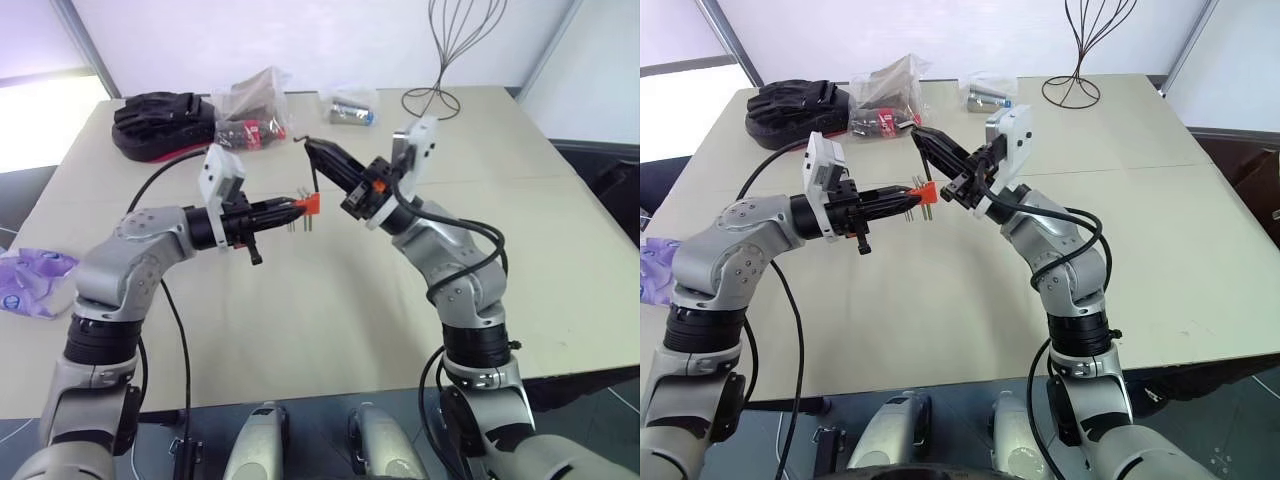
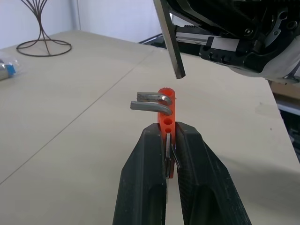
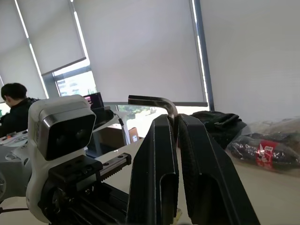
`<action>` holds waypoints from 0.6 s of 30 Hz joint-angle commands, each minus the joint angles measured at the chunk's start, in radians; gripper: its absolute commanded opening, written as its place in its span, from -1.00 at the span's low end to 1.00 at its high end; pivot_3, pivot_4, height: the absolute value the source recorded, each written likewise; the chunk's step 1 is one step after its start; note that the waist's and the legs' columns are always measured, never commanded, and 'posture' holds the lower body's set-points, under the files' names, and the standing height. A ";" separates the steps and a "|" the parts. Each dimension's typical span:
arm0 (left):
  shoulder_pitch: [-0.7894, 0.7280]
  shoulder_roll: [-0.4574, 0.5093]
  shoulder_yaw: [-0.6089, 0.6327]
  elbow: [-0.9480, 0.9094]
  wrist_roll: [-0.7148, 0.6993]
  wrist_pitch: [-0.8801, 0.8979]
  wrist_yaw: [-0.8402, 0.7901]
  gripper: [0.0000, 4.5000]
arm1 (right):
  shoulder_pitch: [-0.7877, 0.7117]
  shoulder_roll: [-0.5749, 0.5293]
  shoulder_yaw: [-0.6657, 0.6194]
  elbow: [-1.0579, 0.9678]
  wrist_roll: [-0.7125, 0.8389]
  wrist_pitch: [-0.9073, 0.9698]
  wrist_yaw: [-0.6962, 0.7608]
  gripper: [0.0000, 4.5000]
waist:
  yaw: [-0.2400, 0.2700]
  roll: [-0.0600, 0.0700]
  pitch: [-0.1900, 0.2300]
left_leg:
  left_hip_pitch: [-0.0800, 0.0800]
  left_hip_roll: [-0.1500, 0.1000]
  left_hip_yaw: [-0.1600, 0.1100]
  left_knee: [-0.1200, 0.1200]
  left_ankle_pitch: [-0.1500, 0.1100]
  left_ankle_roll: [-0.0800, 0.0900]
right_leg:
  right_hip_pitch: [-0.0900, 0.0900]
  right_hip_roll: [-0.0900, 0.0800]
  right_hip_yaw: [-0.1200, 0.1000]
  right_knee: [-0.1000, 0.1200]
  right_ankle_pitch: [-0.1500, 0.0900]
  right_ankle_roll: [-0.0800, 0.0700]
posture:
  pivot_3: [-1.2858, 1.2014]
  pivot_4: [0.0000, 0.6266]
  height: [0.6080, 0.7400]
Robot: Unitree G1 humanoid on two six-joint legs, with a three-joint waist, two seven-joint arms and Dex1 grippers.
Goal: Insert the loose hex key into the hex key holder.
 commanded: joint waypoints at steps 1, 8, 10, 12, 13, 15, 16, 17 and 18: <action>-0.030 0.001 0.019 -0.019 -0.001 -0.020 0.001 -1.00 | -0.014 0.009 0.007 -0.048 0.007 -0.015 -0.005 -0.97 | 0.000 0.000 0.000 | 0.000 0.000 0.000 0.000 0.000 0.000 | 0.000 0.000 0.000 0.000 0.000 0.000 | 0.03 -0.52 1.00; -0.035 -0.002 0.020 -0.022 -0.005 -0.016 0.004 -1.00 | -0.013 0.007 0.013 -0.030 -0.013 -0.041 -0.010 -0.97 | 0.000 0.000 0.000 | 0.000 0.000 0.000 0.000 0.000 0.000 | 0.000 0.000 0.000 0.000 0.000 0.000 | 0.03 -0.52 1.00; -0.035 -0.002 0.021 -0.022 -0.006 -0.016 0.004 -1.00 | -0.013 0.005 0.014 -0.026 -0.021 -0.049 -0.011 -0.97 | 0.000 0.000 0.000 | 0.000 0.000 0.000 0.000 0.000 0.000 | 0.000 0.000 0.000 0.000 0.000 0.000 | 0.03 -0.52 1.00; -0.035 -0.003 0.021 -0.023 -0.006 -0.016 0.005 -1.00 | -0.014 0.005 0.013 -0.024 -0.026 -0.055 -0.010 -0.97 | 0.000 0.000 0.000 | 0.000 0.000 0.000 0.000 0.000 0.000 | 0.000 0.000 0.000 0.000 0.000 0.000 | 0.03 -0.52 1.00; -0.036 -0.004 0.022 -0.023 -0.008 -0.016 0.005 -1.00 | -0.015 0.005 0.013 -0.021 -0.030 -0.059 -0.011 -0.97 | 0.000 0.000 0.000 | 0.000 0.000 0.000 0.000 0.000 0.000 | 0.000 0.000 0.000 0.000 0.000 0.000 | 0.03 -0.52 1.00; -0.038 -0.007 0.025 -0.023 -0.012 -0.015 0.007 -1.00 | -0.018 0.007 0.012 -0.015 -0.037 -0.069 -0.014 -0.97 | 0.000 0.000 0.000 | 0.000 0.000 0.000 0.000 0.000 0.000 | 0.000 0.000 0.000 0.000 0.000 0.000 | 0.03 -0.52 1.00; -0.042 -0.010 0.027 -0.022 -0.014 -0.014 0.009 -1.00 | -0.020 0.009 0.012 -0.011 -0.041 -0.075 -0.016 -0.97 | 0.000 0.000 0.000 | 0.000 0.000 0.000 0.000 0.000 0.000 | 0.000 0.000 0.000 0.000 0.000 0.000 | 0.03 -0.52 1.00; -0.046 -0.012 0.029 -0.020 -0.017 -0.013 0.011 -1.00 | -0.020 0.010 0.013 -0.008 -0.045 -0.080 -0.016 -0.97 | 0.000 0.000 0.000 | 0.000 0.000 0.000 0.000 0.000 0.000 | 0.000 0.000 0.000 0.000 0.000 0.000 | 0.03 -0.52 1.00; -0.048 -0.014 0.030 -0.019 -0.018 -0.013 0.013 -1.00 | -0.021 0.011 0.014 -0.004 -0.048 -0.085 -0.017 -0.97 | 0.000 0.000 0.000 | 0.000 0.000 0.000 0.000 0.000 0.000 | 0.000 0.000 0.000 0.000 0.000 0.000 | 0.03 -0.52 1.00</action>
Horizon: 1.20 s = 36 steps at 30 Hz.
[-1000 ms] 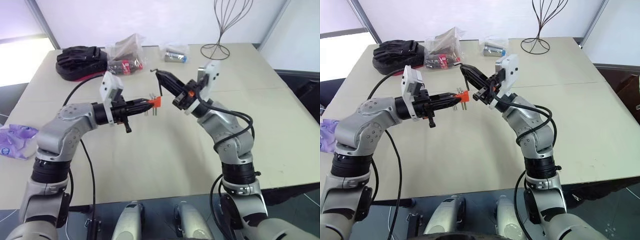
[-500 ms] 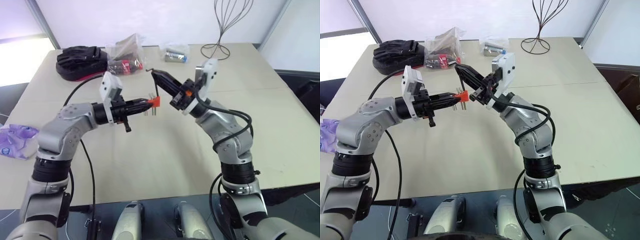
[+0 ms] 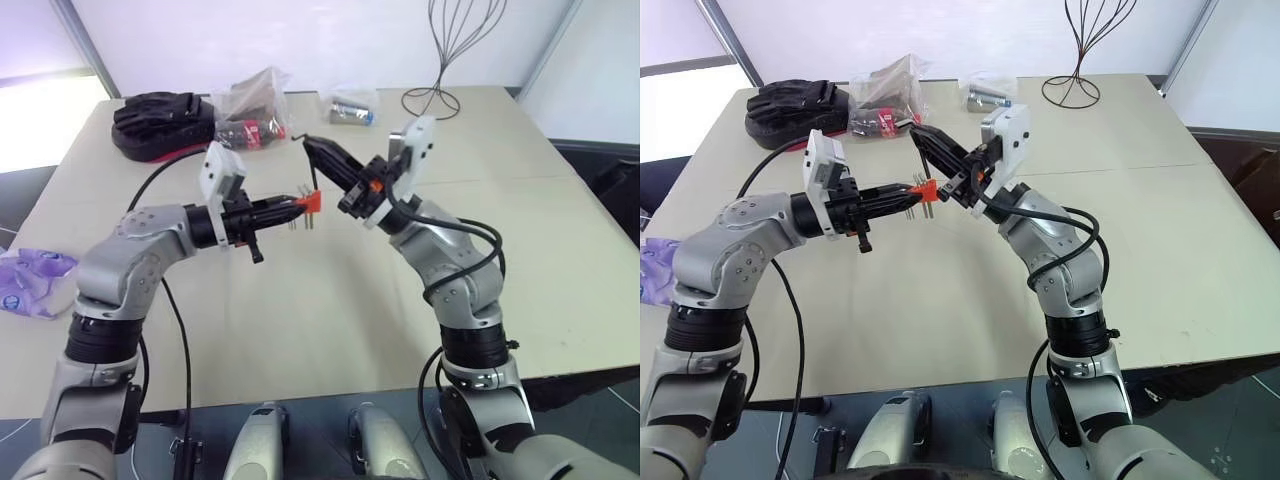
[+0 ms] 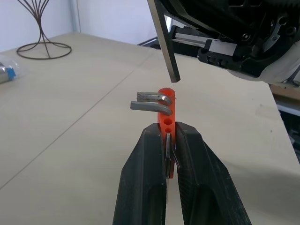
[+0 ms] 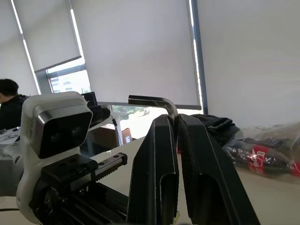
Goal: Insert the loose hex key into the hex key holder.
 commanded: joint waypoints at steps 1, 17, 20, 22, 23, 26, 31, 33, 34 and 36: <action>-0.036 -0.007 0.031 -0.019 -0.017 -0.012 0.008 -1.00 | -0.021 0.010 -0.003 -0.009 -0.011 -0.039 -0.003 -0.97 | 0.000 0.000 0.000 | 0.000 0.000 0.000 0.000 0.000 0.000 | 0.000 0.000 0.000 0.000 0.000 0.000 | 0.03 -0.52 1.00; -0.057 -0.013 0.049 -0.011 -0.047 0.010 0.025 -1.00 | -0.031 0.029 -0.012 0.018 -0.051 -0.104 -0.034 -0.97 | -0.001 0.000 0.000 | 0.000 0.000 0.000 -0.001 0.000 0.000 | 0.000 0.000 0.000 0.000 0.000 0.000 | 0.03 -0.52 1.00; -0.063 -0.016 0.052 -0.004 -0.049 0.009 0.026 -1.00 | -0.039 0.029 -0.016 0.024 -0.053 -0.114 -0.040 -0.97 | -0.001 0.000 0.000 | 0.000 0.000 0.000 0.000 0.000 0.000 | 0.000 0.000 0.000 0.000 0.000 0.000 | 0.03 -0.52 1.00; -0.067 -0.019 0.056 0.000 -0.052 0.009 0.028 -1.00 | -0.040 0.030 -0.015 0.026 -0.055 -0.117 -0.041 -0.97 | 0.000 0.000 0.000 | 0.000 0.000 0.000 0.000 0.000 0.000 | 0.000 0.000 0.000 0.000 0.000 0.000 | 0.03 -0.52 1.00; -0.070 -0.020 0.057 0.002 -0.054 0.010 0.029 -1.00 | -0.040 0.030 -0.015 0.026 -0.055 -0.119 -0.042 -0.97 | 0.000 0.000 0.000 | 0.000 0.000 0.000 0.000 0.000 0.000 | 0.000 0.000 0.000 0.000 0.000 0.000 | 0.03 -0.52 1.00; -0.077 -0.023 0.064 0.009 -0.059 0.011 0.033 -1.00 | -0.041 0.032 -0.013 0.028 -0.058 -0.128 -0.044 -0.97 | 0.000 0.000 0.000 | -0.001 0.000 0.000 -0.001 0.000 0.000 | 0.000 0.000 0.000 -0.001 0.000 0.000 | 0.03 -0.52 1.00; -0.084 -0.028 0.077 0.021 -0.067 0.016 0.040 -1.00 | -0.046 0.033 -0.010 0.028 -0.060 -0.140 -0.046 -0.97 | 0.000 0.000 0.000 | -0.001 0.000 0.000 -0.001 0.000 0.000 | -0.001 0.000 0.000 -0.001 0.000 0.000 | 0.03 -0.52 1.00; -0.086 -0.029 0.078 0.023 -0.066 0.016 0.040 -1.00 | -0.047 0.033 -0.008 0.027 -0.060 -0.141 -0.046 -0.97 | 0.000 0.000 0.000 | -0.001 0.000 0.000 -0.001 0.000 0.000 | -0.001 0.000 0.000 -0.001 0.000 0.000 | 0.03 -0.52 1.00; -0.088 -0.030 0.079 0.025 -0.065 0.016 0.040 -1.00 | -0.048 0.033 -0.007 0.027 -0.060 -0.141 -0.046 -0.97 | 0.000 0.000 0.000 | -0.001 0.000 0.000 -0.001 0.000 0.000 | -0.001 0.000 0.000 -0.001 0.000 0.000 | 0.03 -0.52 1.00; -0.091 -0.031 0.079 0.028 -0.065 0.016 0.041 -1.00 | -0.048 0.032 -0.005 0.026 -0.060 -0.141 -0.043 -0.97 | 0.000 0.000 0.000 | -0.001 0.000 0.000 -0.001 0.000 0.000 | -0.001 0.000 0.000 -0.001 0.000 0.000 | 0.03 -0.52 1.00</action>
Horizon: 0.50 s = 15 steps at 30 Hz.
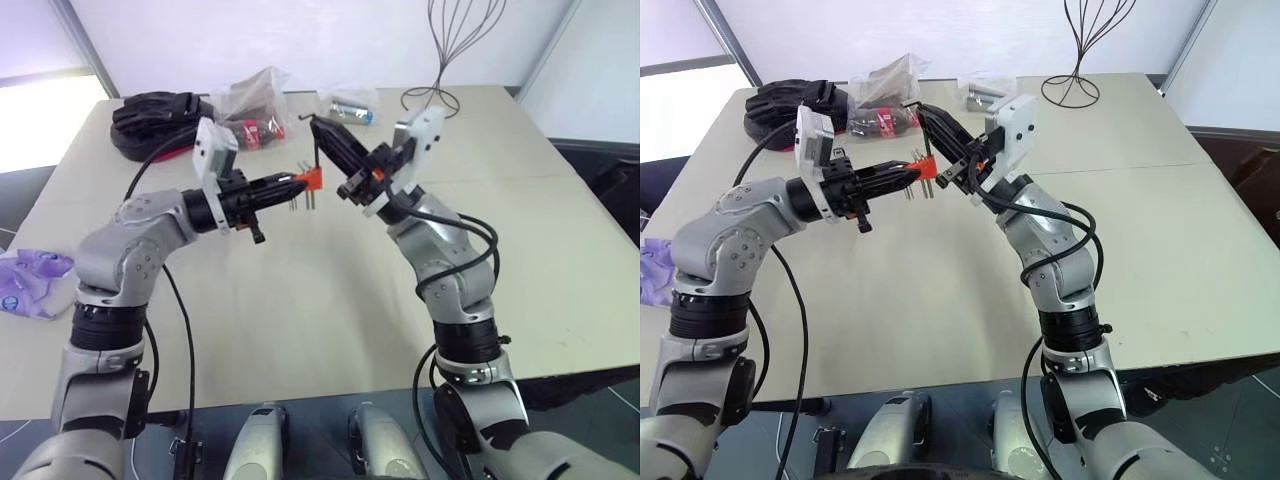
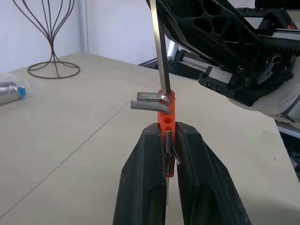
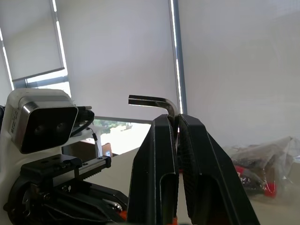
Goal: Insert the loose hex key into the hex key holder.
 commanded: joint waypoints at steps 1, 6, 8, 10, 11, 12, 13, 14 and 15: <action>-0.030 0.000 0.035 -0.012 -0.018 -0.012 0.004 -1.00 | -0.022 0.006 -0.005 -0.017 -0.003 -0.023 0.001 -0.97 | 0.000 0.000 0.000 | 0.000 0.000 0.000 0.000 0.000 0.000 | 0.000 0.000 0.000 0.000 0.000 0.000 | 0.03 -0.52 1.00; -0.030 -0.001 0.037 -0.013 -0.018 -0.012 0.008 -1.00 | -0.012 0.002 0.006 -0.026 -0.004 -0.016 0.009 -0.97 | 0.000 0.000 0.000 | 0.000 0.000 0.000 0.000 0.000 0.000 | 0.000 0.000 0.000 0.000 0.000 0.000 | 0.03 -0.52 1.00; -0.031 -0.001 0.038 -0.013 -0.018 -0.012 0.008 -1.00 | -0.008 0.000 0.010 -0.028 -0.004 -0.013 0.013 -0.97 | 0.000 0.000 0.000 | 0.000 0.000 0.000 0.000 0.000 0.000 | 0.000 0.000 0.000 0.000 0.000 0.000 | 0.03 -0.52 1.00; -0.031 -0.001 0.037 -0.012 -0.018 -0.013 0.008 -1.00 | -0.002 -0.004 0.016 -0.031 -0.005 -0.009 0.017 -0.97 | 0.000 0.000 0.000 | 0.000 0.000 0.000 0.000 0.000 0.000 | 0.000 0.000 0.000 0.000 0.000 0.000 | 0.03 -0.52 1.00; -0.031 0.000 0.037 -0.012 -0.017 -0.013 0.008 -1.00 | 0.000 -0.006 0.019 -0.032 -0.006 -0.008 0.019 -0.97 | 0.000 0.000 0.000 | 0.000 0.000 0.000 0.000 0.000 0.000 | 0.000 0.000 0.000 0.000 0.000 0.000 | 0.03 -0.52 1.00; -0.032 0.000 0.037 -0.012 -0.017 -0.013 0.009 -1.00 | 0.001 -0.008 0.020 -0.034 -0.007 -0.007 0.021 -0.97 | 0.000 0.000 0.000 | 0.000 0.000 0.000 0.000 0.000 0.000 | 0.000 0.000 0.000 0.000 0.000 0.000 | 0.03 -0.52 1.00; -0.033 0.000 0.037 -0.013 -0.017 -0.012 0.009 -1.00 | 0.002 -0.009 0.022 -0.035 -0.007 -0.005 0.022 -0.97 | 0.000 0.000 0.000 | 0.000 0.000 0.000 0.000 0.000 0.000 | 0.000 0.000 0.000 0.000 0.000 0.000 | 0.03 -0.52 1.00; -0.033 0.000 0.037 -0.013 -0.017 -0.013 0.010 -1.00 | 0.003 -0.011 0.023 -0.036 -0.006 -0.002 0.024 -0.97 | 0.000 0.000 0.000 | 0.000 0.000 0.000 0.000 0.000 0.000 | 0.000 0.000 0.000 0.000 0.000 0.000 | 0.03 -0.52 1.00; -0.034 -0.001 0.036 -0.012 -0.016 -0.014 0.011 -1.00 | 0.004 -0.013 0.024 -0.038 -0.007 0.000 0.026 -0.84 | 0.000 0.000 0.000 | 0.000 0.000 0.000 0.000 0.000 0.000 | 0.000 0.000 0.000 0.000 0.000 0.000 | 0.03 -0.52 1.00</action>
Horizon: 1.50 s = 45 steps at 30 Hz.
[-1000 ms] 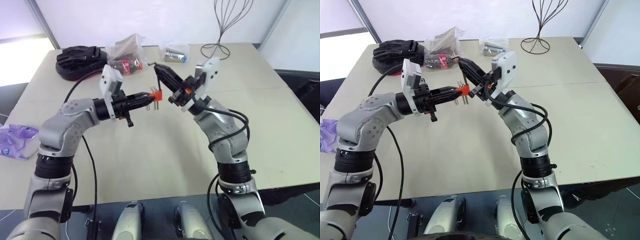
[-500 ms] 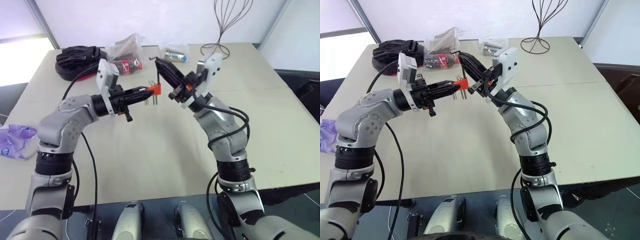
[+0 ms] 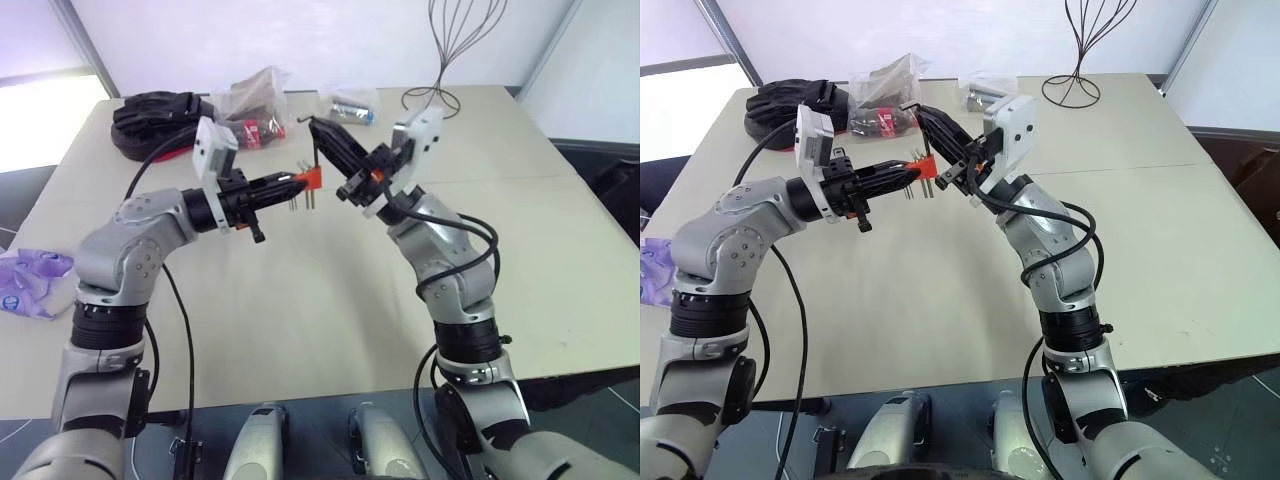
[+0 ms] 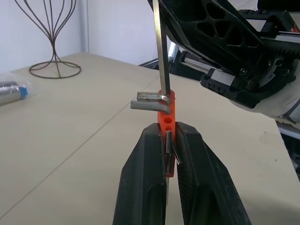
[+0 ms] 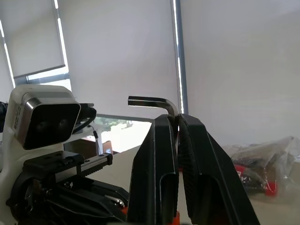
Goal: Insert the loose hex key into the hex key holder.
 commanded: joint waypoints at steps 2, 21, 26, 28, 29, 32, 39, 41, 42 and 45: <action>-0.034 -0.003 0.035 -0.016 -0.016 -0.017 0.007 -1.00 | 0.006 -0.007 0.016 -0.039 -0.002 0.003 0.015 -0.54 | 0.000 0.000 0.000 | 0.000 0.000 0.000 0.000 0.000 0.000 | 0.000 0.000 0.000 0.000 0.000 0.000 | 0.03 -0.52 1.00; 0.006 -0.055 -0.027 -0.009 -0.010 0.017 0.010 -1.00 | 0.486 -0.528 -0.319 -0.383 0.254 0.311 0.170 0.58 | 0.003 0.000 0.000 | -0.012 -0.001 -0.003 0.001 0.000 0.001 | -0.006 0.000 -0.003 -0.008 0.001 0.001 | 0.03 -0.52 1.00; 0.005 -0.185 -0.096 0.056 -0.008 0.066 0.044 -1.00 | 0.493 -0.699 -0.416 -0.402 0.318 0.378 0.245 0.58 | 0.011 0.000 0.000 | -0.013 -0.002 -0.002 0.004 0.000 0.001 | -0.005 0.000 -0.003 -0.007 0.001 0.001 | 0.03 -0.52 1.00; 0.006 -0.226 -0.114 0.089 -0.002 0.071 0.048 -1.00 | 0.498 -0.751 -0.435 -0.412 0.330 0.394 0.266 0.58 | 0.010 0.000 0.000 | -0.013 -0.002 -0.002 0.004 0.000 0.001 | -0.004 0.000 -0.004 -0.008 0.001 0.002 | 0.03 -0.52 1.00; 0.010 -0.250 -0.126 0.116 0.008 0.066 0.050 -1.00 | 0.497 -0.771 -0.445 -0.414 0.330 0.396 0.271 0.58 | 0.010 0.000 0.000 | -0.013 -0.002 -0.002 0.004 0.000 0.001 | -0.004 0.000 -0.003 -0.008 0.001 0.002 | 0.03 -0.52 1.00; 0.024 -0.323 -0.156 0.178 0.016 0.060 0.052 -1.00 | 0.487 -0.797 -0.467 -0.418 0.330 0.396 0.263 0.58 | 0.010 0.000 0.000 | -0.013 -0.004 -0.002 0.004 0.000 0.001 | -0.004 0.000 -0.004 -0.008 0.001 0.002 | 0.03 -0.52 1.00; -0.001 -0.481 -0.194 0.397 0.100 -0.012 0.080 -1.00 | 0.532 -0.779 -0.488 -0.449 0.310 0.375 0.224 0.58 | 0.011 0.000 0.000 | -0.013 -0.004 -0.002 0.004 0.000 0.001 | -0.004 0.000 -0.003 -0.008 0.001 0.003 | 0.03 -0.52 1.00; -0.021 -0.514 -0.187 0.476 0.127 -0.041 0.096 -1.00 | 0.539 -0.774 -0.487 -0.460 0.309 0.374 0.213 0.58 | 0.011 0.000 0.000 | -0.013 -0.004 -0.002 0.004 0.000 0.001 | -0.004 0.000 -0.003 -0.008 0.001 0.003 | 0.03 -0.52 1.00; -0.031 -0.525 -0.183 0.509 0.138 -0.053 0.102 -1.00 | 0.540 -0.773 -0.485 -0.464 0.307 0.372 0.207 0.58 | 0.010 0.000 0.000 | -0.013 -0.005 -0.002 0.004 0.000 0.001 | -0.004 0.000 -0.003 -0.008 0.001 0.003 | 0.03 -0.52 1.00; -0.048 -0.539 -0.179 0.571 0.169 -0.078 0.107 -1.00 | 0.539 -0.770 -0.477 -0.467 0.300 0.366 0.195 0.58 | 0.010 0.000 0.000 | -0.013 -0.005 -0.002 0.004 0.000 0.001 | -0.004 0.001 -0.003 -0.008 0.002 0.003 | 0.03 -0.52 1.00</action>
